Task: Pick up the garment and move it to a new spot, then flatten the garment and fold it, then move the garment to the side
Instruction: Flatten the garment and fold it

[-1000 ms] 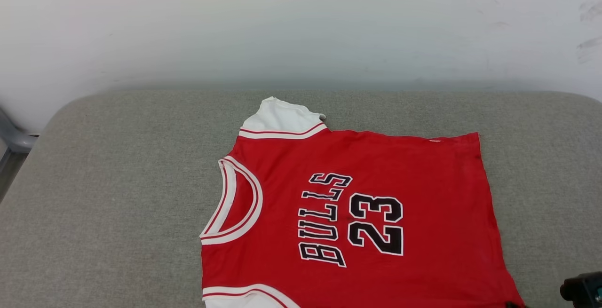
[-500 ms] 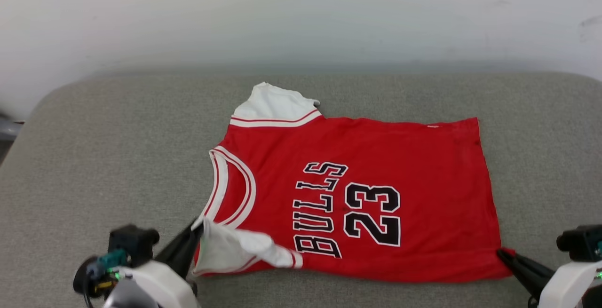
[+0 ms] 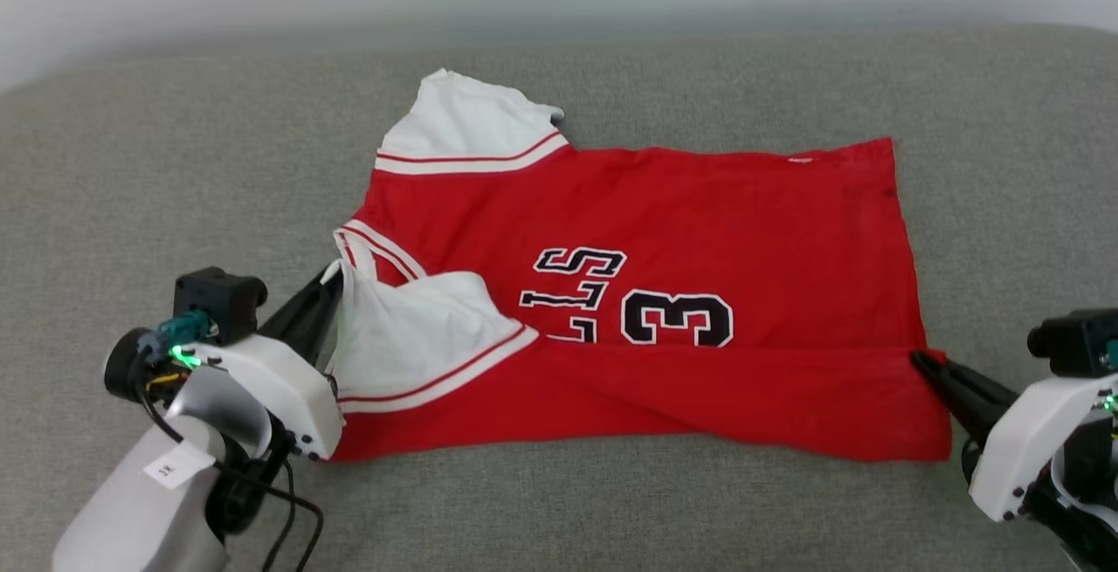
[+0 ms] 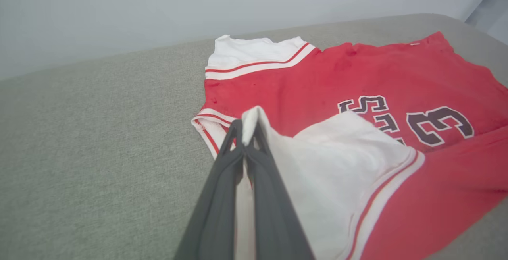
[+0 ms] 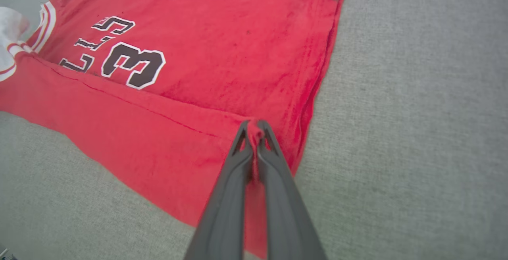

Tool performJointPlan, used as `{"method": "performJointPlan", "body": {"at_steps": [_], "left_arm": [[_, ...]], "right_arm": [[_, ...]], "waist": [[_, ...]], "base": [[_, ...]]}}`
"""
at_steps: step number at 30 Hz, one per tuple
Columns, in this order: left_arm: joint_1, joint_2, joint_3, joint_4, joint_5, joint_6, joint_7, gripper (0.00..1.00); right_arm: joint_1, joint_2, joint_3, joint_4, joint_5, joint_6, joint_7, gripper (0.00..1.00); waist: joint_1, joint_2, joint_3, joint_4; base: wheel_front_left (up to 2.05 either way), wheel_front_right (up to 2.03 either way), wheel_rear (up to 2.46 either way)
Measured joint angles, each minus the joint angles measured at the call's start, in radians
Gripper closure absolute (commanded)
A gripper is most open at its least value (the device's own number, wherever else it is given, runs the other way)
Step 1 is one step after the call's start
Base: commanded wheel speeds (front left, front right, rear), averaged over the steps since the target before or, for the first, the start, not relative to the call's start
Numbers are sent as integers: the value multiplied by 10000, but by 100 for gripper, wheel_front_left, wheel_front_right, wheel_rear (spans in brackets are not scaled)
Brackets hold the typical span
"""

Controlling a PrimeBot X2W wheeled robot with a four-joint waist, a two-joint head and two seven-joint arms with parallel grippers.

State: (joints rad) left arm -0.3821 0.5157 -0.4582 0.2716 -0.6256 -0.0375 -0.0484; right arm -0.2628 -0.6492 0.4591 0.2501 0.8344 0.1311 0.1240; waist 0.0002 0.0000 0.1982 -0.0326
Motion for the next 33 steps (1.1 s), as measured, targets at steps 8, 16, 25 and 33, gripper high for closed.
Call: {"method": "performJointPlan", "body": {"at_steps": [8,16,25,33], "left_arm": [[-852,-263,-232,1737,153,-336,-267,100],[-1312,-635,-648,3390,161,-671,-631,100],[-1668,-915,-1026,4274,84,-834,-1183,0],[-2032,-512,-1110,3626,-324,-892,-777,0]], "right_arm": [[-918,391,251,947,-102,0,-286,100],[-1489,606,662,1845,-247,0,-652,100],[-1507,633,713,2130,-203,0,-1390,0],[-714,268,140,1448,-382,0,-1858,0]], "waist": [[0,0,717,-135],[-1,0,1003,-137],[-1,0,518,32],[-2,0,-212,272]], "base": [[0,0,0],[0,0,0],[0,0,0],[0,0,0]]}}
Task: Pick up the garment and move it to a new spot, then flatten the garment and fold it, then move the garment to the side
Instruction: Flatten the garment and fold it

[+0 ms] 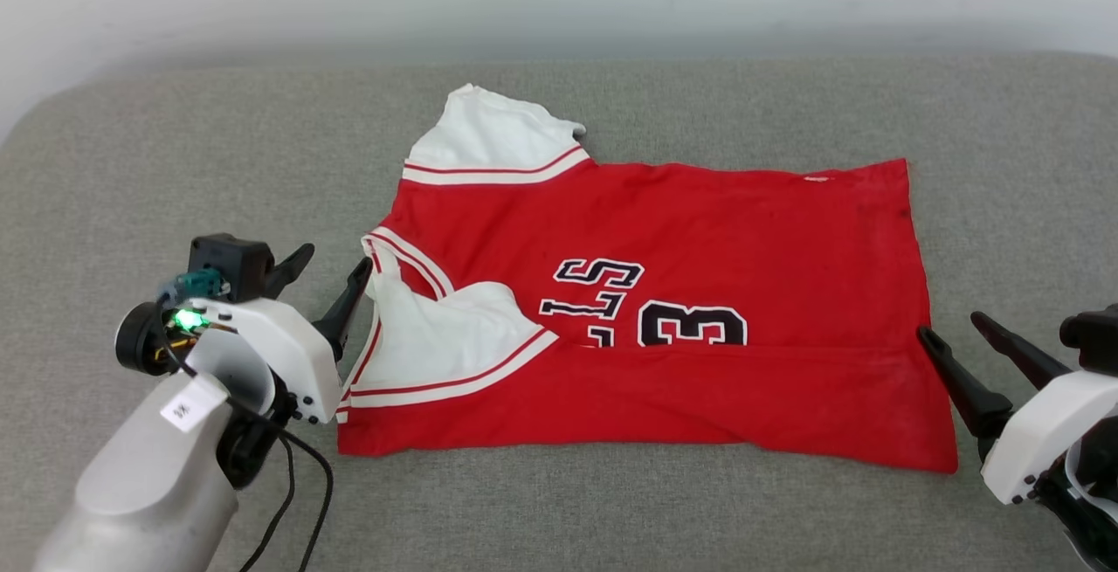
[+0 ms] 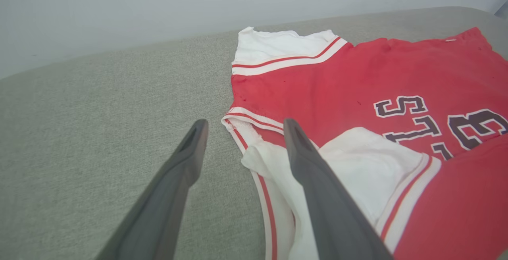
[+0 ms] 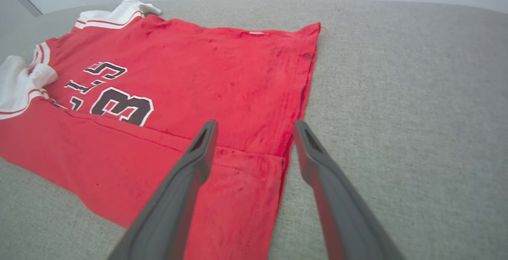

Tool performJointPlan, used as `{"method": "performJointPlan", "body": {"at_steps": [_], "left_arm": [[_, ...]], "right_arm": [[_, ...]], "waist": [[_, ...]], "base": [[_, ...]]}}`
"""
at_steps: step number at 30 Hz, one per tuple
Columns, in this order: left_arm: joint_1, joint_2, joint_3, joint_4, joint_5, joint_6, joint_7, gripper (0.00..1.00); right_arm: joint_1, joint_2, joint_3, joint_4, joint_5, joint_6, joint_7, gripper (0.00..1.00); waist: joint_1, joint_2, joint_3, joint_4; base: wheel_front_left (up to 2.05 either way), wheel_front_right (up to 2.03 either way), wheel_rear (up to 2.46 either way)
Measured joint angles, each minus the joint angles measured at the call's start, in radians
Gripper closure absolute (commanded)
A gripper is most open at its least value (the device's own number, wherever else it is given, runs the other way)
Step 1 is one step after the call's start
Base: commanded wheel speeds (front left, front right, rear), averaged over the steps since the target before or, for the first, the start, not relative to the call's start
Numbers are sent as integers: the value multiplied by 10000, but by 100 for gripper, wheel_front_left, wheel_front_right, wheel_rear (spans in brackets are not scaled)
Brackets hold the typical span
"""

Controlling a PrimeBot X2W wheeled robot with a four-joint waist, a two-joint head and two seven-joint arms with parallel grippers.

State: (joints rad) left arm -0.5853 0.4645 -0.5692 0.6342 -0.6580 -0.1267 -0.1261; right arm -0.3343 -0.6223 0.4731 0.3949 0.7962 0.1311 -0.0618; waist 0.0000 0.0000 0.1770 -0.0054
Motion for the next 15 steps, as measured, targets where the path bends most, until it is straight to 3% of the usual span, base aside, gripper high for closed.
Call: {"method": "performJointPlan", "body": {"at_steps": [15], "left_arm": [[-672,999,-995,-1373,-2360,-23,6111,0]], "right_arm": [[990,355,-1131,-1361,-894,0,907,0]], "waist": [[-1,0,-756,183]], "base": [[0,0,0]]}}
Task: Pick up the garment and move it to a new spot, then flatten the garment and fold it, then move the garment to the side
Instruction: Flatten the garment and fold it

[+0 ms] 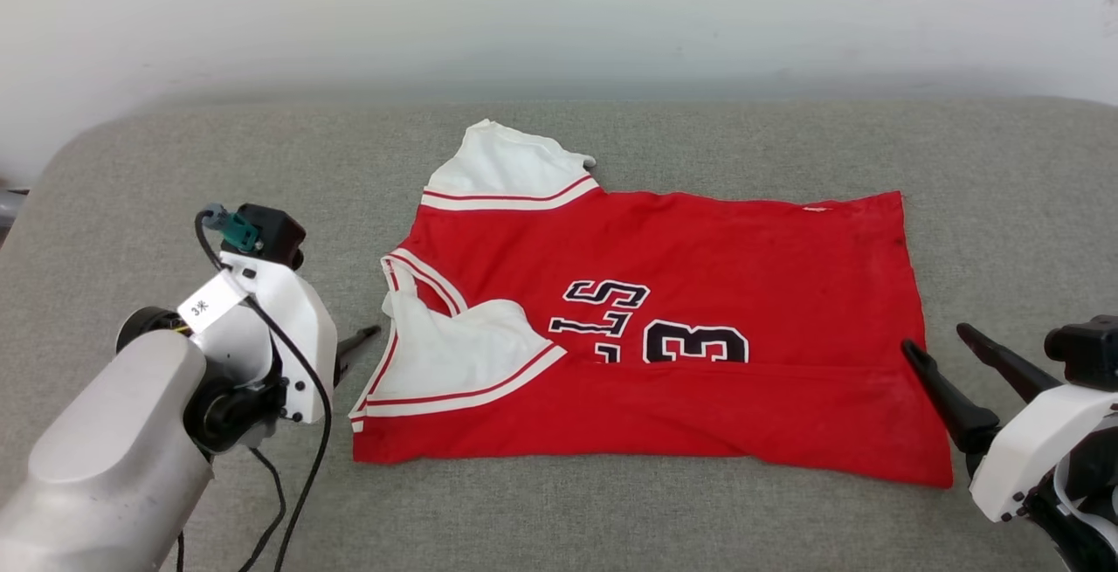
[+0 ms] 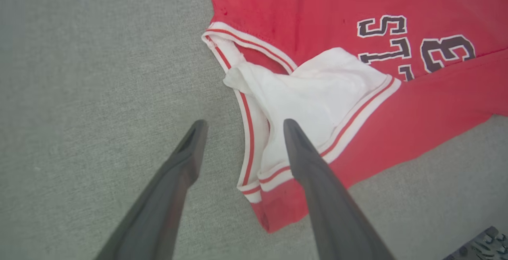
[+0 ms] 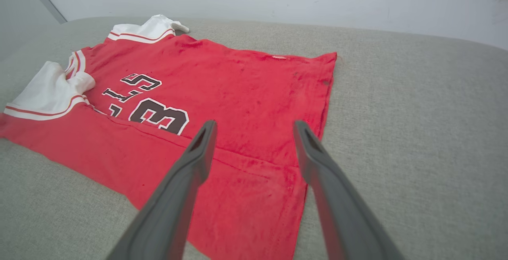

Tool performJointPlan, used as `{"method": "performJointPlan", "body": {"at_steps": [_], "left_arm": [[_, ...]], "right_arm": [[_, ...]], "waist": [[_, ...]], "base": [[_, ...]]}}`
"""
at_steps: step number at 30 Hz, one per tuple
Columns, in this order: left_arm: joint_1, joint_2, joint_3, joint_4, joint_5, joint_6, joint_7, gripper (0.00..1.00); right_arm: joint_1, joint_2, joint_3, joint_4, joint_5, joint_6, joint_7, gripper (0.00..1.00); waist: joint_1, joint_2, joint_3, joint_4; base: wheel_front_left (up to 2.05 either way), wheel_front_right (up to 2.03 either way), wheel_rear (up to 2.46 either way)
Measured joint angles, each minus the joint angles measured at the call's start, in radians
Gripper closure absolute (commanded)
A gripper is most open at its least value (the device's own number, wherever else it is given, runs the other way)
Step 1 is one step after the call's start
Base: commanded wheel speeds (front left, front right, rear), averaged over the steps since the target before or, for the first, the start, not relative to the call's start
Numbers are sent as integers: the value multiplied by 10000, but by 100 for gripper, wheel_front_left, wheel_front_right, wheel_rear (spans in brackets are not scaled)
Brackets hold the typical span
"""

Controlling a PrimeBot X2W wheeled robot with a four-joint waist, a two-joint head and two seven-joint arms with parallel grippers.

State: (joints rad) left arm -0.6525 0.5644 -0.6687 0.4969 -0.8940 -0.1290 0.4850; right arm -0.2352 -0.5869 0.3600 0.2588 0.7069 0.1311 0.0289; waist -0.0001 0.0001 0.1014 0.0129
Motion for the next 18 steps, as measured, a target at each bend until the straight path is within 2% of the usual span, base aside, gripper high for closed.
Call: {"method": "performJointPlan", "body": {"at_steps": [5,8,18], "left_arm": [[-69,190,-435,-40,-454,0,1396,0],[-59,215,-681,-4,-610,0,1877,0],[422,171,-1283,671,-725,0,2088,0]], "right_arm": [[196,247,-194,-205,-132,0,297,0],[265,372,-270,-288,-207,0,433,0],[245,686,-274,-382,-339,0,690,0]], "waist": [[0,0,-22,-95],[0,0,36,-161],[0,0,352,-460]], "base": [[0,0,0],[0,0,0],[0,0,0]]}}
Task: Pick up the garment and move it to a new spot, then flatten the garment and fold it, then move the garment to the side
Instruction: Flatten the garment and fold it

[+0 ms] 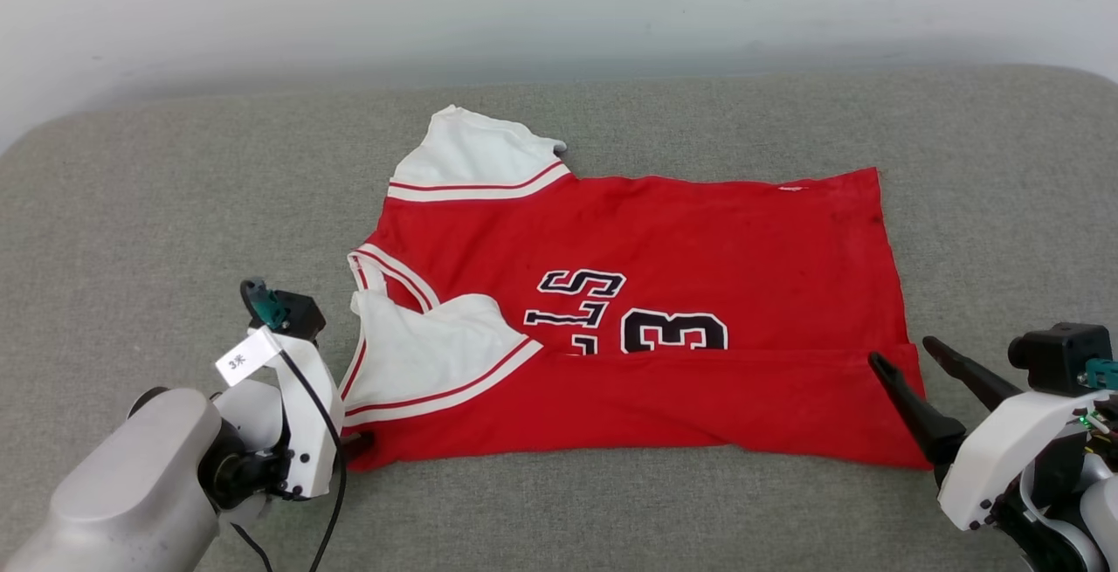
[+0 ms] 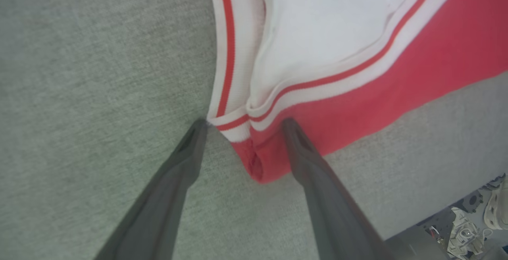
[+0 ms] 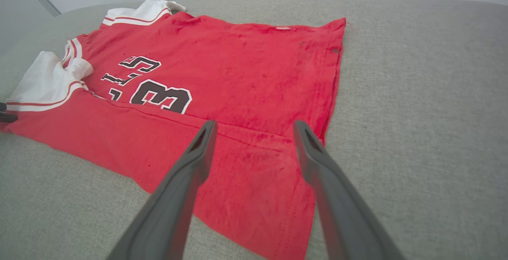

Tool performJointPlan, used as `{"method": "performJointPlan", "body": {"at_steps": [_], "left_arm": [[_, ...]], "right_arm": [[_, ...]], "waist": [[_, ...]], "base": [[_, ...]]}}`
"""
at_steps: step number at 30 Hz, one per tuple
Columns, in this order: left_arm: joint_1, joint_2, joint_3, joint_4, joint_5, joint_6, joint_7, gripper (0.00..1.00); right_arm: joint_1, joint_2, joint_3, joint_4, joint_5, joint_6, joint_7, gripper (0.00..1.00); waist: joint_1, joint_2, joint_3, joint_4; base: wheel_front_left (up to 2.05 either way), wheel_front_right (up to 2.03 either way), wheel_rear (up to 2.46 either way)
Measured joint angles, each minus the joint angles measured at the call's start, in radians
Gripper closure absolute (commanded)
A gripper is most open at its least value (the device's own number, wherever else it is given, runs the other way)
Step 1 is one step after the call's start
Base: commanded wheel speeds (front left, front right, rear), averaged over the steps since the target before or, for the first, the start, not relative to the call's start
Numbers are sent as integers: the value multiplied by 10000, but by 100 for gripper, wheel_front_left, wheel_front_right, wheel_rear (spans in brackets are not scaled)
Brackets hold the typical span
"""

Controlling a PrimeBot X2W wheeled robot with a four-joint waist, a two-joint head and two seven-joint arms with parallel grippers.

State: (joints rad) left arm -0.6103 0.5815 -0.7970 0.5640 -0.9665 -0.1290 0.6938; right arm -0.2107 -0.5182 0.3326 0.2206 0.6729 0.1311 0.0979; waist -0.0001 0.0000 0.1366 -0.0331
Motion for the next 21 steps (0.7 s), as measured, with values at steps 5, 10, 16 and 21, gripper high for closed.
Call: {"method": "performJointPlan", "body": {"at_steps": [5,10,16,21], "left_arm": [[83,4,-261,104,-134,0,-307,21],[128,-12,-389,159,-428,0,-961,100],[31,401,-736,-274,-384,-2,-1530,100],[-99,757,-874,-823,-297,-2,-2186,100]], "right_arm": [[-76,21,8,15,2,0,25,0],[-203,-10,-42,13,4,0,92,0],[-550,-571,-115,-245,-73,0,449,0],[-906,-1448,115,-644,4,0,1691,0]], "waist": [[0,0,70,-79],[1,0,-8,-93],[1,0,-185,-59],[0,0,-320,-20]], "base": [[0,0,0],[0,0,0],[0,0,0],[0,0,0]]}}
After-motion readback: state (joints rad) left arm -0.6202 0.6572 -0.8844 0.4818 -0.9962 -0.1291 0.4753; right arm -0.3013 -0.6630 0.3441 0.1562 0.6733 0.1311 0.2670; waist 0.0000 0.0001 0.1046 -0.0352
